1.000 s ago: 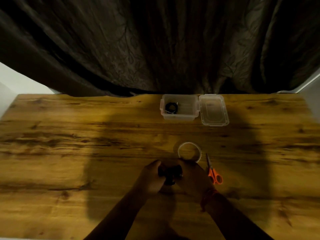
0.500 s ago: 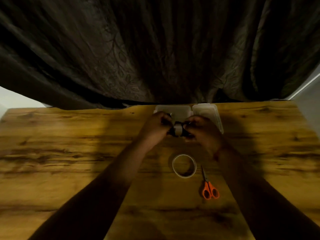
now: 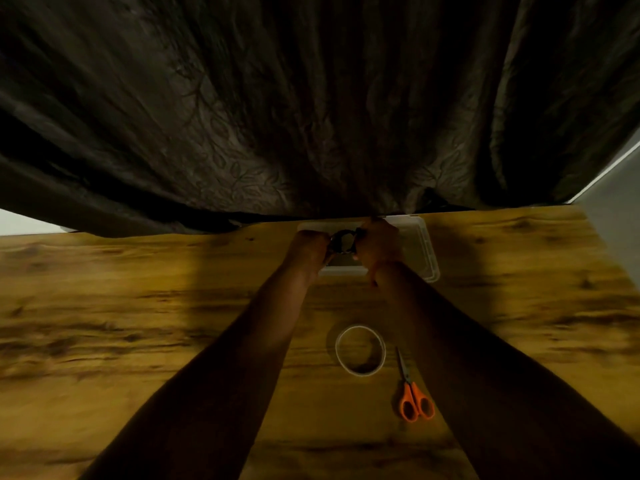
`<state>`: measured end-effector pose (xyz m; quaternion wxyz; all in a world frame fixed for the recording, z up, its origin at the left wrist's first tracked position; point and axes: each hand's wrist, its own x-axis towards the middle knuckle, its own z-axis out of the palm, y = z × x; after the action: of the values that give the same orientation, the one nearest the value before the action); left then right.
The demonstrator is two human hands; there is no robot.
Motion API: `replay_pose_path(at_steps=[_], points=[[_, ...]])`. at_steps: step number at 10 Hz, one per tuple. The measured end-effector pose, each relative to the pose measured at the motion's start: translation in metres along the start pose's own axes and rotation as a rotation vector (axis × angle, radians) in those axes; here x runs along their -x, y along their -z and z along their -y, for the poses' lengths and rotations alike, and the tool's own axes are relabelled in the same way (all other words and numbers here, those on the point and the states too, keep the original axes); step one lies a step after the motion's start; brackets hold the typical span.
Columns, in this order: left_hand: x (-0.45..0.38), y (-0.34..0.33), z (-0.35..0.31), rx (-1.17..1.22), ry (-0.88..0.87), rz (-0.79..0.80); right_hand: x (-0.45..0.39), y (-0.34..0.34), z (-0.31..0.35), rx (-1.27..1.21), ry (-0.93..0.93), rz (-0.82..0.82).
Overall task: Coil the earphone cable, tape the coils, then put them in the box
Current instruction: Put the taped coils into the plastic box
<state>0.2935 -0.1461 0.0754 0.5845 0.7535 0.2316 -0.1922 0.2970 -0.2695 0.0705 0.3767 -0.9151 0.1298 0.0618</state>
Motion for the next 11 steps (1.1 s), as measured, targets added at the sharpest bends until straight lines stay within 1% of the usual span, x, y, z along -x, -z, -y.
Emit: replay_pose_path(at_steps=[1,2,3,4,5,6,7,8,9,10,11], points=[[-0.002,-0.001,-0.001,-0.274,-0.059,-0.037,0.007,0.004,0.006,0.16,0.047,-0.009],[-0.003,-0.005,-0.007,-0.296,0.029,0.01,0.014,0.003,0.011,0.315,0.13,0.033],[-0.006,-0.012,-0.011,-0.214,-0.004,-0.007,0.018,0.002,0.012,0.344,0.144,0.094],[-0.004,-0.016,-0.01,-0.386,0.047,-0.048,0.02,0.0,0.014,0.411,0.169,0.193],[0.01,-0.014,-0.013,-0.2,0.011,-0.067,0.02,-0.002,0.014,0.491,0.174,0.269],[0.002,-0.022,-0.014,-0.392,0.03,-0.001,0.018,-0.001,0.014,0.553,0.164,0.333],[0.006,-0.012,0.001,-0.494,-0.049,0.006,0.017,-0.001,0.016,0.594,0.185,0.347],[-0.009,-0.003,0.014,-0.531,-0.115,0.014,0.022,0.004,0.017,0.607,0.243,0.378],[0.0,-0.001,-0.001,-0.448,-0.148,-0.031,0.025,0.011,0.013,0.53,0.281,0.301],[0.018,0.013,0.009,0.012,-0.277,-0.111,0.026,0.028,-0.011,0.402,0.373,-0.064],[0.028,0.025,0.03,-0.005,-0.354,-0.311,0.036,0.038,-0.034,0.307,0.376,-0.262]])
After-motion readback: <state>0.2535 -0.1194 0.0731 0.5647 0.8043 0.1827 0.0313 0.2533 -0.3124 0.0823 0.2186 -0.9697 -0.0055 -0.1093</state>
